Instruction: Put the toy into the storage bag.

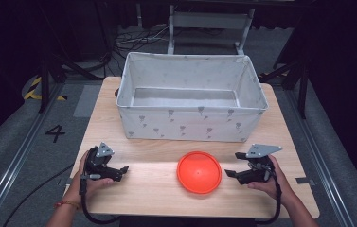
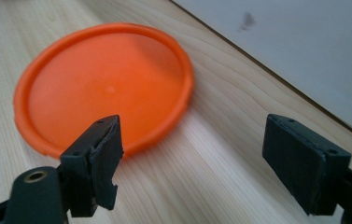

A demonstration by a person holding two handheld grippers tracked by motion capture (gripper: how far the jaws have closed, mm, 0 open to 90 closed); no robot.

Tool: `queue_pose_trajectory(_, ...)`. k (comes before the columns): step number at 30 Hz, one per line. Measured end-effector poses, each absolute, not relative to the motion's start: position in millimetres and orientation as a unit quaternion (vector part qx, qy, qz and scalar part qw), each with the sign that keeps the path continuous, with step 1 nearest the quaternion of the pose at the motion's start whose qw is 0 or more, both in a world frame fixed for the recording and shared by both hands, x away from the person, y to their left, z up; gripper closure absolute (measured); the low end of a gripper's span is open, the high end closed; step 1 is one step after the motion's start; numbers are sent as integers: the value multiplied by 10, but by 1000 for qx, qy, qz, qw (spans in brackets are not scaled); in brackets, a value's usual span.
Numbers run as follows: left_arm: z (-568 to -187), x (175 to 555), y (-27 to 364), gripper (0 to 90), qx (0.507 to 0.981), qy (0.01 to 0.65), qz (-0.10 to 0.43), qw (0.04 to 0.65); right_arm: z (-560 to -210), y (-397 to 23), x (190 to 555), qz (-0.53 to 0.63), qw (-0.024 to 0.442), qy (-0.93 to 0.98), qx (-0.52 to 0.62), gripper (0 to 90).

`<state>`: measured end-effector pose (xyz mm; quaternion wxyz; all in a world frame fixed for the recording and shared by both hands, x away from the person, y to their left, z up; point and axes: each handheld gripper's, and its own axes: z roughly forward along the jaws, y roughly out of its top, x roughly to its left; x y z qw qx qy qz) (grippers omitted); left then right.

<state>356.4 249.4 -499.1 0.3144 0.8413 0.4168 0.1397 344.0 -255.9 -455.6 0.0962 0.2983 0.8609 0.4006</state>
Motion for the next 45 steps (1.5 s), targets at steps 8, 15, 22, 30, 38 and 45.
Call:
queue_pose_trajectory(8, -4991, 3564, 2495, 2, 842, 416, 139, 315, -4628, -2137, 3578, 379, 77, 883, 266, 203)
queue_pose_trajectory(15, -4991, 3568, 2497, 2, 842, 415, 138, 315, -4821, -2016, 3776, 355, 64, 891, 275, 191)
queue_pose_trajectory(22, -4990, 3581, 2504, 2, 845, 408, 141, 316, -4928, -1991, 3842, 359, 37, 890, 277, 170)
queue_pose_trajectory(30, -4991, 3582, 2505, 2, 845, 408, 141, 316, -4925, -1856, 3739, 343, 53, 903, 254, 177)
queue_pose_trajectory(38, -4990, 3586, 2505, 2, 846, 406, 140, 316, -4888, -1922, 3792, 358, 40, 888, 286, 489)
queue_pose_trajectory(45, -4992, 3591, 2506, 2, 846, 404, 140, 317, -4826, -2039, 3824, 383, 16, 874, 299, 670)
